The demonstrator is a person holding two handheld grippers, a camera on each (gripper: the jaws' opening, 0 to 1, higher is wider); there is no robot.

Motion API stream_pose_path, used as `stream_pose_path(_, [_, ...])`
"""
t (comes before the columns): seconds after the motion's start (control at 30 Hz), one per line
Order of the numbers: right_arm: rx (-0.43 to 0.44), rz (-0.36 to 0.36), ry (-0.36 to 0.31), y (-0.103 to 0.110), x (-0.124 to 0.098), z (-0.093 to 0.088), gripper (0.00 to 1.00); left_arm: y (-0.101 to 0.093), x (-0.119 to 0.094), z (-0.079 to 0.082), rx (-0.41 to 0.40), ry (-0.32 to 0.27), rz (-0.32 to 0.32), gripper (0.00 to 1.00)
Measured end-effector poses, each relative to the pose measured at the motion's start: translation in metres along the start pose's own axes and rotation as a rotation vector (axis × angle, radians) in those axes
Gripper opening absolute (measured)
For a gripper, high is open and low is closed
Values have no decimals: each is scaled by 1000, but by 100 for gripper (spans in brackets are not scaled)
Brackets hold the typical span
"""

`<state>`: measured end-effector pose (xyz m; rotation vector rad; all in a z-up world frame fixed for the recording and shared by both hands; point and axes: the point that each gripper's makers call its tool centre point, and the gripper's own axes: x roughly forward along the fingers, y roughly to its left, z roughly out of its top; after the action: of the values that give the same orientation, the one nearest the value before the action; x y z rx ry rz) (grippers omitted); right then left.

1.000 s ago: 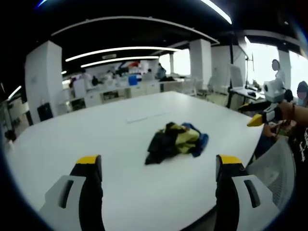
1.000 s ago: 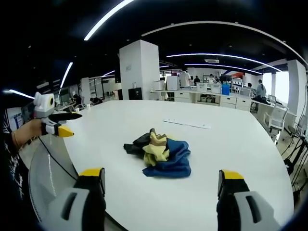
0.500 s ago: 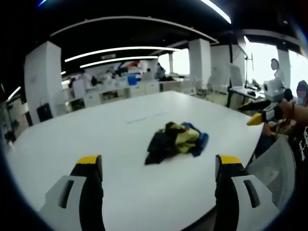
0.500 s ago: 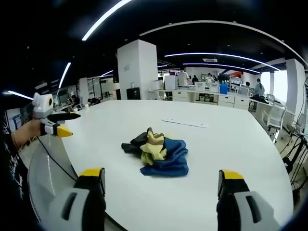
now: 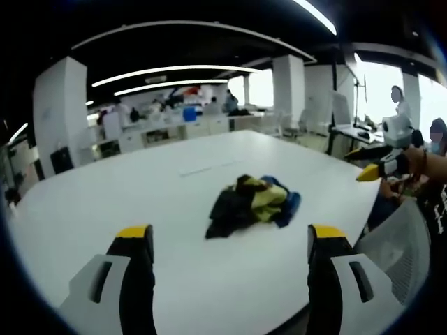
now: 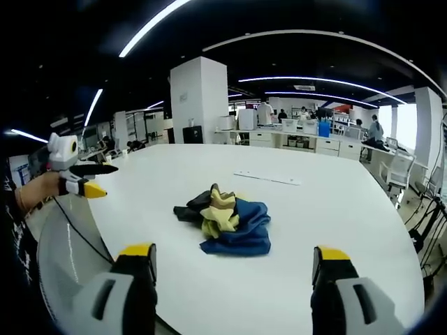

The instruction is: Fold the garment on the visible template until the final outline fits inside the template.

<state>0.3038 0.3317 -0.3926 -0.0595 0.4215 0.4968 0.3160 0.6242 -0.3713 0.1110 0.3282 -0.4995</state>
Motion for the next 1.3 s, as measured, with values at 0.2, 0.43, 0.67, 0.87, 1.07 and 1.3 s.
stream_pose_path(0.2, [5,23,-4,-2,11,2,86,-3,16,4,74,0,-24,78])
stream_pose_path(0.43, [6,70,-7,-6,31,9,78,-4,40,6,91,-19,-77,66])
stream_pose_path(0.67, [-13,102,10,-18,56,12,67,-7,66,-3,97,7,-119,54])
stream_pose_path(0.87, [-47,130,43,-24,78,11,59,-7,85,-10,76,20,-174,40])
stream_pose_path(1.07, [-52,172,56,-27,103,14,53,-3,105,-17,75,45,-198,37])
stream_pose_path(1.3, [-68,191,90,-33,129,11,47,2,127,-28,71,80,-213,30])
